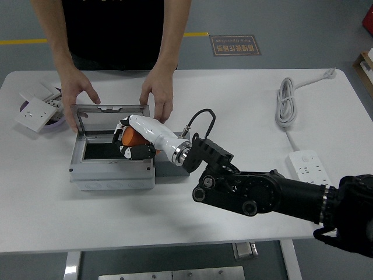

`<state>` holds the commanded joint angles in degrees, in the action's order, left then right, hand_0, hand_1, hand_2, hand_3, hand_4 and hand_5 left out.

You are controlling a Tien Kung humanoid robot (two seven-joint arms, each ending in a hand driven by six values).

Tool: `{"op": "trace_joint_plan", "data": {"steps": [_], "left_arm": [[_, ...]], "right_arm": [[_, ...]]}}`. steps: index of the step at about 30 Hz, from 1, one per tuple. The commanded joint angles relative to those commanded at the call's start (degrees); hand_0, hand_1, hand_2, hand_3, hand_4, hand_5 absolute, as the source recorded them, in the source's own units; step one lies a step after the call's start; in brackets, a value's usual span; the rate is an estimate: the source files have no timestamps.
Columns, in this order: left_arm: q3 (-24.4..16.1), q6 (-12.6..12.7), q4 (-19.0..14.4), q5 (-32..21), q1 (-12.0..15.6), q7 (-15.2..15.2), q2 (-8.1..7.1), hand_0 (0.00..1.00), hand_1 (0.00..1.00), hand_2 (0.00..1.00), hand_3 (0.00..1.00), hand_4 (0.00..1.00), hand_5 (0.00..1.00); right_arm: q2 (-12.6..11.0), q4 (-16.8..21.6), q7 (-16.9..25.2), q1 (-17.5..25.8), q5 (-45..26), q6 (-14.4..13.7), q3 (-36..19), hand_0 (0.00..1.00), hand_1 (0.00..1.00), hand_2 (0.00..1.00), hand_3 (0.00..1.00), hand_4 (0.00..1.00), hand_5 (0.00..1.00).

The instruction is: Pick up the cylinder from the cube,place it in the box,flap close box

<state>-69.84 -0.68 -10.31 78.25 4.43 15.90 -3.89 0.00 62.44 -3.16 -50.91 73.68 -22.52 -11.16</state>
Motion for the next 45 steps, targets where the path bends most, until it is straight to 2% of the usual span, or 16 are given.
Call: {"op": "trace_joint_plan", "data": {"steps": [6, 21, 31, 32, 36, 38, 45], "left_arm": [[-0.71, -0.06, 0.00, 0.86, 0.06, 0.30, -0.16, 0.923, 0.852, 0.854, 0.951, 0.002, 0.002], [-1.98, -0.38, 0.00, 2.38, -0.10, 0.67, -0.36, 0.923, 0.852, 0.854, 0.951, 0.002, 0.002], [-2.59, -0.55, 0.00, 3.02, -0.04, 0.86, -0.80, 0.923, 0.852, 0.854, 0.951, 0.002, 0.002], [-2.73, -0.56, 0.00, 3.16, -0.02, 0.90, -0.88, 0.923, 0.852, 0.854, 0.951, 0.002, 0.002], [-3.25, -0.59, 0.00, 3.63, 0.07, 1.04, -1.24, 0.923, 0.852, 0.854, 0.951, 0.002, 0.002], [-3.43, -0.61, 0.00, 3.76, 0.03, 1.08, -1.38, 0.923, 0.852, 0.854, 0.951, 0.002, 0.002], [-3.67, -0.67, 0.00, 3.97, 0.12, 1.28, -1.36, 0.923, 0.852, 0.854, 0.951, 0.002, 0.002]], "right_arm": [[0.00, -1.27, -1.84, -0.85, 1.42, 0.29, 1.22, 0.155, 0.292, 0.378, 0.253, 0.002, 0.002], [0.00, -1.83, -1.82, -1.66, -0.05, -0.02, 3.13, 0.160, 0.302, 0.386, 0.275, 0.002, 0.002], [0.00, -2.93, -4.22, -5.49, 4.04, 1.39, 3.86, 0.161, 0.304, 0.387, 0.293, 0.002, 0.002], [0.00, -2.94, -4.66, -5.98, 4.56, 1.68, 4.10, 0.166, 0.310, 0.399, 0.396, 0.002, 0.002], [0.00, -2.67, -6.07, -7.72, 5.40, 2.53, 5.24, 0.166, 0.310, 0.399, 0.396, 0.002, 0.002], [0.00, -2.17, -6.31, -8.27, 3.33, 2.83, 5.86, 0.170, 0.318, 0.408, 0.432, 0.002, 0.002], [0.00, -1.54, -6.46, -9.48, -1.42, 2.31, 6.83, 0.172, 0.323, 0.412, 0.456, 0.002, 0.002]]}}
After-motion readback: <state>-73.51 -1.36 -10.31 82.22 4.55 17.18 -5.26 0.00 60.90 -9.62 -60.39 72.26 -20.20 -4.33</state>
